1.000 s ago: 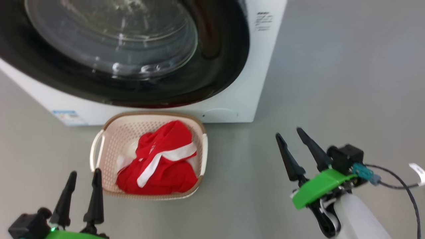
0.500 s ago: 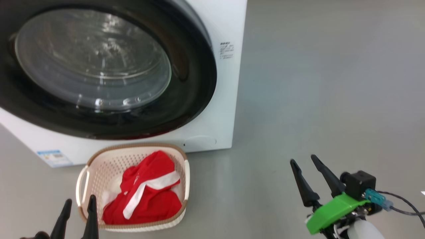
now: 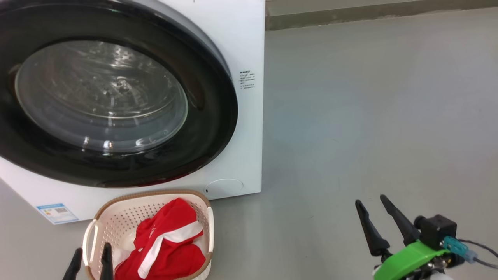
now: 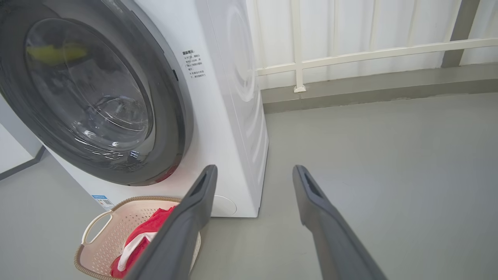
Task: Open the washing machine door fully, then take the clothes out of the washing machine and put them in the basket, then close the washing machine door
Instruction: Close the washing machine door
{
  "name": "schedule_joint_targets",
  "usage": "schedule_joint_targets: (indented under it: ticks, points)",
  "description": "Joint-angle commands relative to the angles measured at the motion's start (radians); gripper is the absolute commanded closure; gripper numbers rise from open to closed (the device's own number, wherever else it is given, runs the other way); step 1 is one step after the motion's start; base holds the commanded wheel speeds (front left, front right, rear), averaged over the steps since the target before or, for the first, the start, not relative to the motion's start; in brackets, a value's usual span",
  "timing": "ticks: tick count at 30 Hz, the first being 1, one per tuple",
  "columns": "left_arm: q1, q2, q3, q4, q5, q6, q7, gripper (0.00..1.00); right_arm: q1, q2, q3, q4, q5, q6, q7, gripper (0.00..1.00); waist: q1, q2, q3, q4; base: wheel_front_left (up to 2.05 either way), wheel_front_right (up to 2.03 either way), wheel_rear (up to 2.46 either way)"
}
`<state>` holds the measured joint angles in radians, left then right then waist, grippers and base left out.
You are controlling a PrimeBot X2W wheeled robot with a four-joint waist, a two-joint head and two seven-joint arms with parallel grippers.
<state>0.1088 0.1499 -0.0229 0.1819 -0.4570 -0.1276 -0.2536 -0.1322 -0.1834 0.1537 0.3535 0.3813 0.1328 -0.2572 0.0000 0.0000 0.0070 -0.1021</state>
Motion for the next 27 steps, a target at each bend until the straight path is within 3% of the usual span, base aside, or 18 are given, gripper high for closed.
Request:
schedule_joint_targets:
  ticks: [1,27]
  points:
    - [-0.008,0.01,0.041,-0.023,0.017,-0.003,-0.008,0.0,0.015,-0.008,0.019,-0.027,0.011,-0.002,-0.005,0.0,0.0,0.0,-0.006,-0.006,0.0,0.0,0.0]
    - [0.009,-0.008,0.087,-0.032,0.045,-0.003,-0.008,0.0,0.046,-0.008,-0.009,-0.056,0.003,-0.002,-0.005,0.0,0.0,0.0,-0.011,-0.006,0.0,0.0,0.0]
